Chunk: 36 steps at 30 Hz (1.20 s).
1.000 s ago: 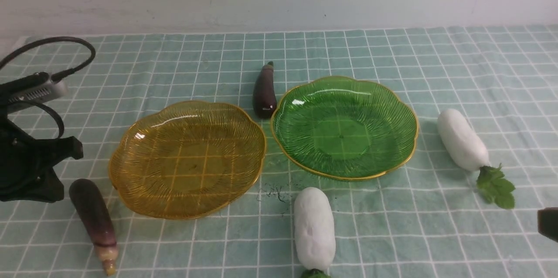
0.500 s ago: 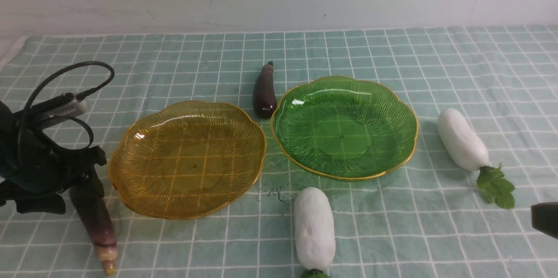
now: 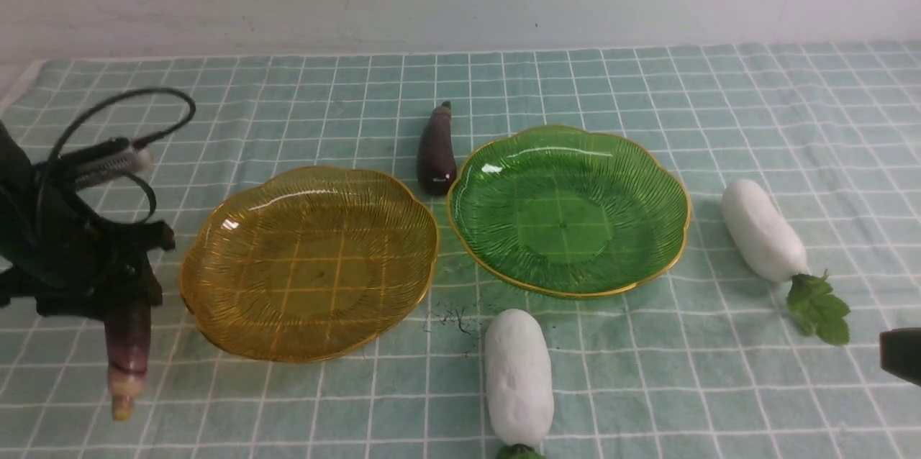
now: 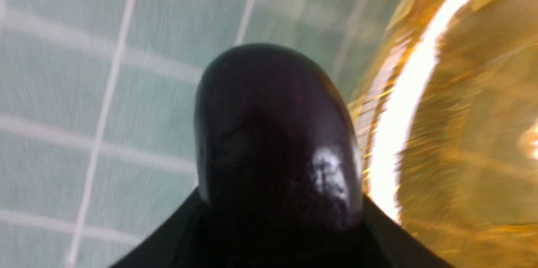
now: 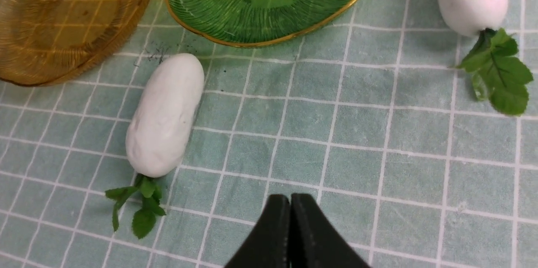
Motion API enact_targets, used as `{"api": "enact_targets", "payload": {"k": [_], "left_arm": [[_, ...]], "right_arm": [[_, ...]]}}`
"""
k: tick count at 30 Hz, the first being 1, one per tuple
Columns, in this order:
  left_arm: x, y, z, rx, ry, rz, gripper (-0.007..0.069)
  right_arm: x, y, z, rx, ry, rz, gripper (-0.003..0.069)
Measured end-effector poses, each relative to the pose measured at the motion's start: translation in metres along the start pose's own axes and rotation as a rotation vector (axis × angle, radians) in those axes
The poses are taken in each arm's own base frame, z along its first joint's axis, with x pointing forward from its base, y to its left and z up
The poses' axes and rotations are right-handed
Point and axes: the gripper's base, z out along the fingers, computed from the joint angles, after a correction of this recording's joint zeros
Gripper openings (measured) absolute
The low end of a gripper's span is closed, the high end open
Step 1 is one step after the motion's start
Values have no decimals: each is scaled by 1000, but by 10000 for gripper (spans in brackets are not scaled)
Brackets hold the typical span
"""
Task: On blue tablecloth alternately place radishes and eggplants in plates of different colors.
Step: 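Pick up the eggplant and place it in the yellow plate, then place the white radish on the plate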
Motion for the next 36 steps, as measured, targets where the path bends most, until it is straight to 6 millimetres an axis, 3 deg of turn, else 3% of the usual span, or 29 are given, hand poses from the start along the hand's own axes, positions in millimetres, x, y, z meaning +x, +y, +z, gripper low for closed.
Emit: {"api": "enact_targets", "payload": {"k": [3, 8, 12, 17, 20, 23, 28, 30, 34, 36], "left_arm": [[-16, -27, -24, 62, -81, 116, 331], [-20, -79, -32, 156, -147, 306, 331], [-15, -106, -9, 159, -127, 418, 331], [-10, -108, 34, 101, -34, 450, 331], [-9, -103, 52, 55, 11, 456, 349], [-9, -99, 58, 17, 25, 451, 421], [-12, -98, 54, -12, 36, 447, 565], [-19, -102, 44, -7, 31, 433, 598], [-36, -116, 24, 47, -24, 376, 602], [-55, -131, 6, 113, -104, 358, 602]], "right_arm": [[-18, -7, 5, 64, 28, 1, -14], [-59, -25, 22, 200, 37, 28, -14], [-90, -47, 49, 281, 73, 86, -14], [-123, -76, 105, 293, 184, 147, 38], [-132, -87, 138, 262, 257, 156, 132], [-135, -98, 176, 223, 347, 172, 284], [-139, -111, 221, 200, 428, 177, 568], [-139, -113, 239, 197, 456, 165, 655], [-136, -115, 256, 201, 474, 148, 685], [-131, -119, 265, 204, 489, 148, 689]]}}
